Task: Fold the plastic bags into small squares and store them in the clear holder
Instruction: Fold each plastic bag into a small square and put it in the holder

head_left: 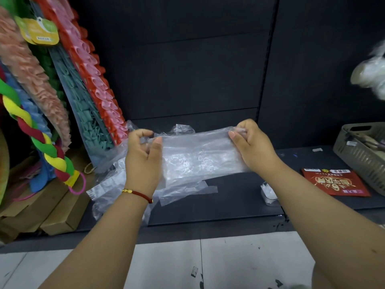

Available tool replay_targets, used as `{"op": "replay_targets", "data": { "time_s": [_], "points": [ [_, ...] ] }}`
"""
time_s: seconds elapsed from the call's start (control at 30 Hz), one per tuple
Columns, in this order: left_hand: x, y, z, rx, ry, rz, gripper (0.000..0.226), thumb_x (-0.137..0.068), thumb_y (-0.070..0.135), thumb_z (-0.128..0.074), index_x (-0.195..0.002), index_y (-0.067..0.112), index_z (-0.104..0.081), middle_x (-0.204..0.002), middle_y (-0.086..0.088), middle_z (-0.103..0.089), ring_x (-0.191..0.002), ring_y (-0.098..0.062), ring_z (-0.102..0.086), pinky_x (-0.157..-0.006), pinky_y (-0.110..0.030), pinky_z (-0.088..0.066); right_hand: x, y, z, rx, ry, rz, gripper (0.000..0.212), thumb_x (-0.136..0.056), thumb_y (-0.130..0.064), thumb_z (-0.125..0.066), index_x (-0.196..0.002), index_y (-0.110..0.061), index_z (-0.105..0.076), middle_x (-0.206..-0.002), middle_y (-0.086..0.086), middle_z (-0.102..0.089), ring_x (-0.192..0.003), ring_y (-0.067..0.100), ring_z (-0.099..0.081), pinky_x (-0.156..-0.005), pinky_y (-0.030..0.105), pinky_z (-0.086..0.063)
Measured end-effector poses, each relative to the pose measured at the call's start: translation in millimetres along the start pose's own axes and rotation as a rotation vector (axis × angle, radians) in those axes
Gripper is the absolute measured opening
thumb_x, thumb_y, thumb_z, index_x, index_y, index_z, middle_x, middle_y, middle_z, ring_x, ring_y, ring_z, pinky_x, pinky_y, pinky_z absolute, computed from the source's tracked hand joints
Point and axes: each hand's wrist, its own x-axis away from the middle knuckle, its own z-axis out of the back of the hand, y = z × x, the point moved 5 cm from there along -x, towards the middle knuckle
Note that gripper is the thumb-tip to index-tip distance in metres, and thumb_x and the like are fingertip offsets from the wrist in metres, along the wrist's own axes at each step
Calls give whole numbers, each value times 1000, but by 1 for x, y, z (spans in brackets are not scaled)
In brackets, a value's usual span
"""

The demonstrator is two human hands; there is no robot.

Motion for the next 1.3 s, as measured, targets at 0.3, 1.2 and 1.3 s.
{"op": "replay_targets", "data": {
  "time_s": [0.3, 1.2, 1.3],
  "points": [
    [2, -7, -5, 394, -251, 406, 58, -91, -2, -62, -131, 38, -51, -94, 17, -60, -69, -6, -59, -62, -16, -52, -1, 6, 3, -76, -36, -96, 51, -94, -36, -60, -140, -34, -36, -71, 7, -47, -49, 8, -43, -40, 9, -36],
    [-15, -17, 31, 27, -391, 302, 35, -65, 10, -82, -96, 25, -74, -73, -5, -50, -70, -19, -44, -71, -10, -52, -5, 13, -3, -266, -201, -118, 29, -76, -4, -80, -96, -24, -75, -75, -6, -48, -66, 4, -46, -63, 12, -46],
    [-17, -14, 34, -80, -379, 240, 33, -71, 8, -82, -97, 26, -74, -84, -8, -60, -78, -20, -51, -77, -18, -54, -7, 15, -5, -204, -195, -91, 21, -79, -9, -79, -92, -25, -75, -80, -2, -60, -71, 5, -52, -70, 16, -48]
  ]
}}
